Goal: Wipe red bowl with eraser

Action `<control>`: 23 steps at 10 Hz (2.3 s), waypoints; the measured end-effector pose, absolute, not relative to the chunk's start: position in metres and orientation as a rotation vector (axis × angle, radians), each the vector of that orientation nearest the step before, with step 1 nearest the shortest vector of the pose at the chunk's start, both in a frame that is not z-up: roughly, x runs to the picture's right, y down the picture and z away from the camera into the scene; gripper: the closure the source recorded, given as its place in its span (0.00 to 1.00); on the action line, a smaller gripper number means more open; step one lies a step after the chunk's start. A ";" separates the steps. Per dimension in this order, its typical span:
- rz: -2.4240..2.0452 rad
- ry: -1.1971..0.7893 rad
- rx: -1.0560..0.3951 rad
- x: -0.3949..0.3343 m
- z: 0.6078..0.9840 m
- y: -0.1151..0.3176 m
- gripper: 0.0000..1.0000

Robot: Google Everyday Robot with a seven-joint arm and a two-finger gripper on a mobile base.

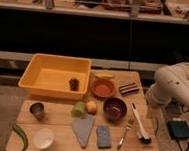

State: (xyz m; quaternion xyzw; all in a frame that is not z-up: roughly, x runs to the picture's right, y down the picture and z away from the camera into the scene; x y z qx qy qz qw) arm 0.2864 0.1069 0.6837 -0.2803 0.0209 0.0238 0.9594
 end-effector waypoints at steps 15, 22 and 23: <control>0.009 0.046 -0.469 0.274 0.732 0.074 0.35; -0.002 -0.020 -0.368 0.258 0.841 -0.017 0.35; 0.002 -0.027 -0.367 0.259 0.846 -0.021 0.35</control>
